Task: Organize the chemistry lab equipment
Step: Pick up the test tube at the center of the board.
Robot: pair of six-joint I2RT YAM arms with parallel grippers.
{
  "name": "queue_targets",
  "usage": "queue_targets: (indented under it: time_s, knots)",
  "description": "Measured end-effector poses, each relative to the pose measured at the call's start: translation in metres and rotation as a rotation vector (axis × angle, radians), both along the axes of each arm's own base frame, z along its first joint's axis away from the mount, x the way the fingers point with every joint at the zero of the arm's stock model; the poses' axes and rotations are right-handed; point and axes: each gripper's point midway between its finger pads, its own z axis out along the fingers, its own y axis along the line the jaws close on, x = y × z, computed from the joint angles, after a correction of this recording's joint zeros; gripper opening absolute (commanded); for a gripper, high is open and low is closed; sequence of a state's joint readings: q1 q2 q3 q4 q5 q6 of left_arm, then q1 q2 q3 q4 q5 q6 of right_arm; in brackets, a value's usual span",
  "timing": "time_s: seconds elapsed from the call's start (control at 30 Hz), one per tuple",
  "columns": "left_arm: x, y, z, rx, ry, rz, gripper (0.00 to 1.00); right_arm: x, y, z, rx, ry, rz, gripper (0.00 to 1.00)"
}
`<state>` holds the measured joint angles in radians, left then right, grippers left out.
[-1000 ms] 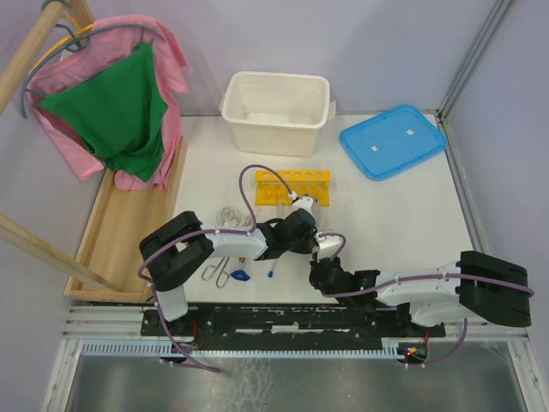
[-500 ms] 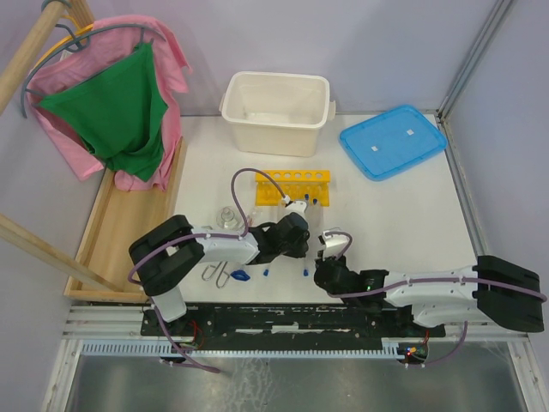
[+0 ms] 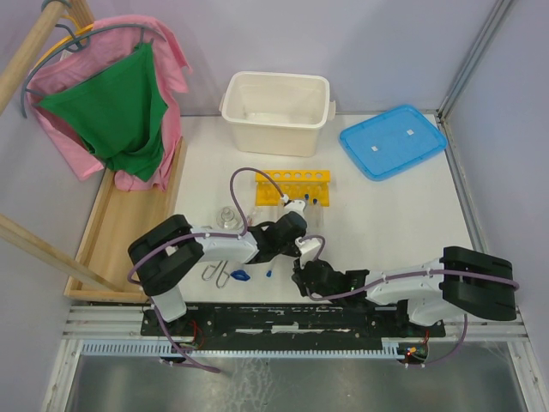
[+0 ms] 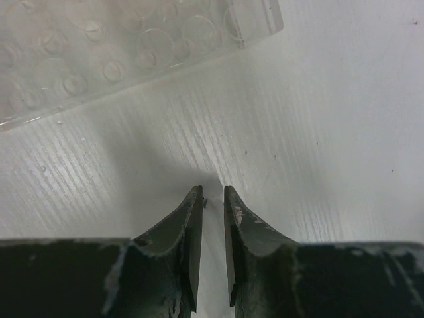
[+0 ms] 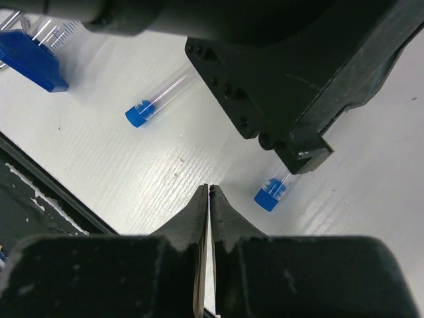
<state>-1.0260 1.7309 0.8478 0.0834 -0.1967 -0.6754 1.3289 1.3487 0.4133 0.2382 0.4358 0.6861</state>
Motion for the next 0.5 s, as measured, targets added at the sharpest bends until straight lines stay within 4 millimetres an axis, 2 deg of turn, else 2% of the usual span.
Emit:
queue_targets:
  time_s: [0.2, 0.5]
  knots:
    - [-0.002, 0.007, 0.0, 0.019, 0.003, 0.006, 0.25, 0.004, -0.002, 0.0, 0.0, -0.016, -0.033, 0.09]
    - [-0.006, 0.014, 0.0, 0.024, 0.005, 0.008, 0.25, 0.016, -0.024, -0.005, -0.055, -0.043, -0.149, 0.09]
